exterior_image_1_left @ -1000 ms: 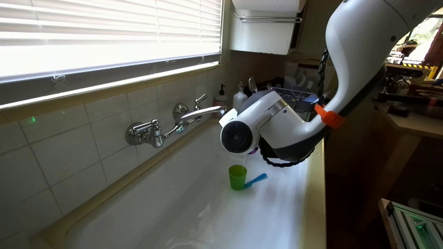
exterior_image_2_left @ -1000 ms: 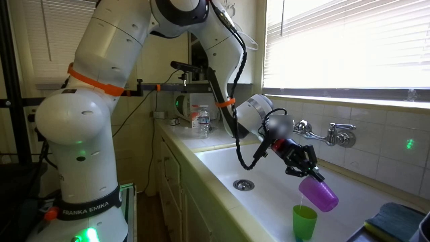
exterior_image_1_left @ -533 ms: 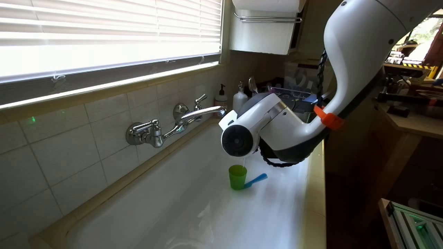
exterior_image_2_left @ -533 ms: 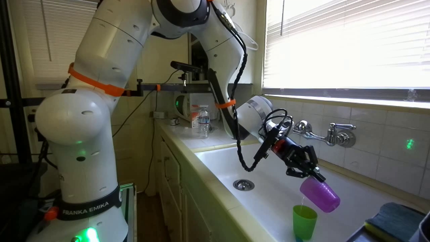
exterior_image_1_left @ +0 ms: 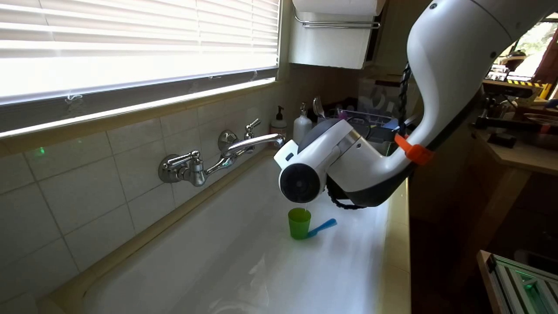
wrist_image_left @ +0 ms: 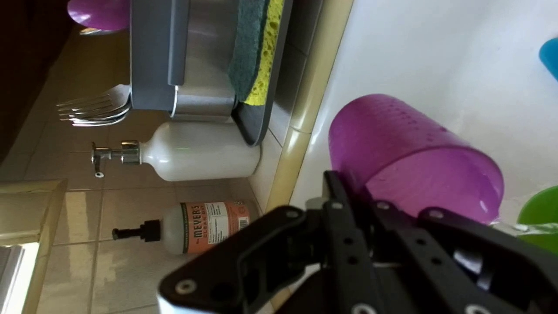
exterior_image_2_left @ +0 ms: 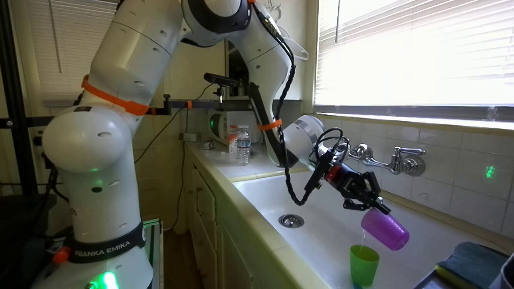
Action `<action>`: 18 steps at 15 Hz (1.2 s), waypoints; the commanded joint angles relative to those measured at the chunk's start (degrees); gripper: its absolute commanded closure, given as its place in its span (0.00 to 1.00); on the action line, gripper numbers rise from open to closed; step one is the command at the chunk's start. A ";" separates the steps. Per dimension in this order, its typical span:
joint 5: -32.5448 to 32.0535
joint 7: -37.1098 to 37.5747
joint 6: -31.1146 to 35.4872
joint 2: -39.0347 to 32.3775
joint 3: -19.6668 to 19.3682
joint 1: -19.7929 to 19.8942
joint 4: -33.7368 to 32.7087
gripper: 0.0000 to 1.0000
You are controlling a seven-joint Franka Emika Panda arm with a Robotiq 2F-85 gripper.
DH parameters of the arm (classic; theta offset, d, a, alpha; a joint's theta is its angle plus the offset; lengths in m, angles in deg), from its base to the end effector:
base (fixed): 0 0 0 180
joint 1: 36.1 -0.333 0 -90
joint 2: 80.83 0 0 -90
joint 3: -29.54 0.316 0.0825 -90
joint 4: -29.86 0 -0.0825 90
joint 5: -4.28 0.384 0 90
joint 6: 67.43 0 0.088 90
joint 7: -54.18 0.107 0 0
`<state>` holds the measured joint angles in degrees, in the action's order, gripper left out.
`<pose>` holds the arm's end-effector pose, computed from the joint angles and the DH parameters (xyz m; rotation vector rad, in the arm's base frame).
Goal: Pour the water that is in the purple cup into the green cup
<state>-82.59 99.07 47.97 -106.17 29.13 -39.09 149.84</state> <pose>0.5670 -0.0333 0.2097 1.9218 0.3833 0.0927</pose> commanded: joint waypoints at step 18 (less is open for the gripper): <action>-7.78 0.04 -5.75 -0.75 2.28 -0.39 1.96 0.99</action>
<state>-88.26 99.01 44.42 -106.87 30.78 -39.29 150.69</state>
